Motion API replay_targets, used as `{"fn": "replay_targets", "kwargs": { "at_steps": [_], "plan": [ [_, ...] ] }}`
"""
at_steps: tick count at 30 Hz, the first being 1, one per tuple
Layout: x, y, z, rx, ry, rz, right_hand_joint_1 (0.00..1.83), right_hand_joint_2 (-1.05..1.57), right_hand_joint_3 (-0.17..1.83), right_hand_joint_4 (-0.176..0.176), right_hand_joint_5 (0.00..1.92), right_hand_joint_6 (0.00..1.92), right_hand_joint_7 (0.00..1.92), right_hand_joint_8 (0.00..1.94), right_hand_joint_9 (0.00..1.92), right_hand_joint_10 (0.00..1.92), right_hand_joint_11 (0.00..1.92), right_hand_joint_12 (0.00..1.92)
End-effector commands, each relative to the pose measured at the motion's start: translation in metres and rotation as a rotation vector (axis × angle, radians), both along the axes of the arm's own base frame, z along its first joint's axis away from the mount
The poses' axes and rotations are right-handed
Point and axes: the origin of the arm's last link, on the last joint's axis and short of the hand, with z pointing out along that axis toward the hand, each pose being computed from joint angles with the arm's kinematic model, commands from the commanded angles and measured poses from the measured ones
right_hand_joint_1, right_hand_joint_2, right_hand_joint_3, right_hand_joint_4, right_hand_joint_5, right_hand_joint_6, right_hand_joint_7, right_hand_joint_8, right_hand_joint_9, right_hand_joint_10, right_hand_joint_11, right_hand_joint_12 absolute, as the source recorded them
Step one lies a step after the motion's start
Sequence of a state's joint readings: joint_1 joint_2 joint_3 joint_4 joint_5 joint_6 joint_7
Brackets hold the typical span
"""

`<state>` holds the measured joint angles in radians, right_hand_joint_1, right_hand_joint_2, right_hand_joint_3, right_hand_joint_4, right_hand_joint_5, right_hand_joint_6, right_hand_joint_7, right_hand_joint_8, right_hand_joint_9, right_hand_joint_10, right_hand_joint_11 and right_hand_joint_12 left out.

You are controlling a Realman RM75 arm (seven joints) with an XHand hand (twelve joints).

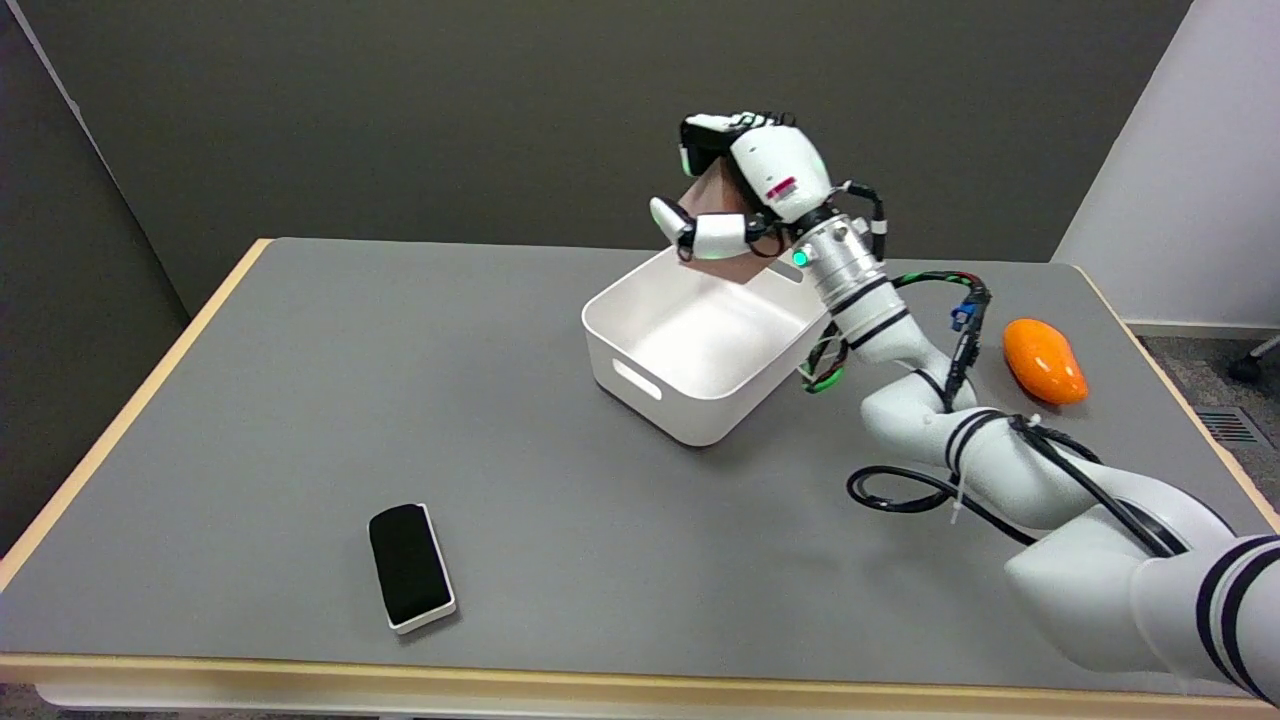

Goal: Place wooden cube into white box.

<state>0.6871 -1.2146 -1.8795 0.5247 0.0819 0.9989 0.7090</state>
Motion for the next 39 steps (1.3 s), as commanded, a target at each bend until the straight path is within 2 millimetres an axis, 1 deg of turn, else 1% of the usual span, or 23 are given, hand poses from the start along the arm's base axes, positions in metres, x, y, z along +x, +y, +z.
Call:
{"fn": "replay_targets", "kwargs": {
  "at_steps": [1, 2, 3, 5, 9, 15, 17, 19, 22, 24, 25, 26, 27, 28, 29, 30, 31, 32, 33, 34, 35, 37, 39],
  "plan": [
    [-0.021, -0.008, -0.022, 0.005, -0.047, -0.122, 0.86, 0.82, 0.72, -0.128, 0.78, 1.72, 0.62, 1.94, 0.7, 1.92, 0.05, 1.92],
    [-0.023, -0.006, -0.02, 0.002, -0.053, -0.124, 0.95, 0.85, 0.75, -0.082, 0.78, 1.61, 0.6, 1.94, 0.64, 1.92, 0.02, 1.92],
    [-0.026, -0.003, -0.017, -0.003, -0.062, -0.126, 1.01, 0.88, 0.77, -0.048, 0.79, 1.52, 0.59, 1.94, 0.61, 1.92, 0.0, 1.92],
    [-0.029, 0.003, -0.011, -0.011, -0.08, -0.124, 1.01, 0.92, 0.68, -0.048, 0.77, 1.5, 0.57, 1.94, 0.6, 1.92, 0.0, 1.92],
    [-0.035, 0.015, 0.003, -0.033, -0.111, -0.127, 1.01, 0.97, 0.59, -0.068, 0.75, 1.5, 0.51, 1.94, 0.6, 1.92, 0.0, 1.92],
    [-0.046, 0.031, 0.017, -0.058, -0.132, -0.135, 1.01, 1.01, 0.54, -0.076, 0.73, 1.5, 0.5, 1.94, 0.6, 1.92, 0.0, 1.92],
    [-0.047, 0.037, 0.021, -0.062, -0.148, -0.119, 1.01, 1.01, 0.53, -0.077, 0.73, 1.5, 0.5, 1.94, 0.61, 1.92, 0.0, 1.92],
    [-0.04, 0.043, 0.028, -0.069, -0.178, -0.075, 1.01, 1.01, 0.53, -0.078, 0.73, 1.5, 0.5, 1.94, 0.62, 1.92, 0.0, 1.92],
    [-0.018, 0.055, 0.046, -0.076, -0.186, 0.022, 1.0, 1.0, 0.53, -0.09, 0.73, 1.48, 0.52, 1.94, 0.66, 1.92, 0.0, 1.92],
    [0.005, 0.064, 0.065, -0.089, -0.184, 0.08, 0.81, 0.83, 0.74, -0.149, 0.68, 1.37, 0.53, 1.94, 0.67, 1.92, 0.0, 1.92],
    [0.011, 0.067, 0.072, -0.094, -0.186, 0.095, 0.77, 0.81, 0.79, -0.155, 0.65, 1.33, 0.58, 1.9, 0.69, 1.92, 0.02, 1.92],
    [0.019, 0.073, 0.084, -0.108, -0.196, 0.11, 0.74, 0.81, 0.84, -0.156, 0.61, 1.3, 0.63, 1.85, 0.72, 1.92, 0.04, 1.92],
    [0.027, 0.08, 0.098, -0.123, -0.21, 0.127, 0.73, 0.81, 0.86, -0.152, 0.6, 1.28, 0.65, 1.77, 0.71, 1.88, 0.04, 1.92],
    [0.033, 0.085, 0.107, -0.132, -0.224, 0.142, 0.73, 0.79, 0.87, -0.147, 0.58, 1.25, 0.66, 1.69, 0.7, 1.83, 0.03, 1.92],
    [0.036, 0.091, 0.117, -0.142, -0.253, 0.153, 0.72, 0.79, 0.87, -0.144, 0.56, 1.21, 0.66, 1.59, 0.68, 1.74, 0.05, 1.92],
    [0.039, 0.097, 0.126, -0.153, -0.283, 0.161, 0.69, 0.81, 0.86, -0.141, 0.53, 1.16, 0.64, 1.42, 0.65, 1.55, 0.1, 1.92],
    [0.044, 0.105, 0.139, -0.166, -0.32, 0.177, 0.66, 0.81, 0.86, -0.13, 0.49, 1.1, 0.63, 1.25, 0.62, 1.4, 0.13, 1.92],
    [0.049, 0.115, 0.154, -0.178, -0.364, 0.196, 0.64, 0.81, 0.87, -0.113, 0.47, 1.05, 0.62, 1.11, 0.57, 1.3, 0.16, 1.92],
    [0.05, 0.122, 0.162, -0.185, -0.39, 0.206, 0.62, 0.81, 0.88, -0.096, 0.44, 0.98, 0.6, 0.97, 0.52, 1.2, 0.18, 1.88],
    [0.051, 0.133, 0.175, -0.201, -0.429, 0.226, 0.57, 0.77, 0.93, -0.067, 0.38, 0.83, 0.49, 0.73, 0.4, 0.99, 0.18, 1.65],
    [0.051, 0.144, 0.187, -0.211, -0.479, 0.246, 0.54, 0.75, 0.97, -0.049, 0.33, 0.73, 0.41, 0.58, 0.32, 0.86, 0.17, 1.49],
    [0.048, 0.161, 0.202, -0.213, -0.567, 0.273, 0.5, 0.74, 0.98, -0.035, 0.28, 0.61, 0.32, 0.46, 0.24, 0.76, 0.1, 1.33],
    [0.042, 0.174, 0.214, -0.197, -0.659, 0.29, 0.47, 0.73, 1.0, -0.021, 0.23, 0.5, 0.23, 0.36, 0.17, 0.69, 0.05, 1.22]
  ]
}}
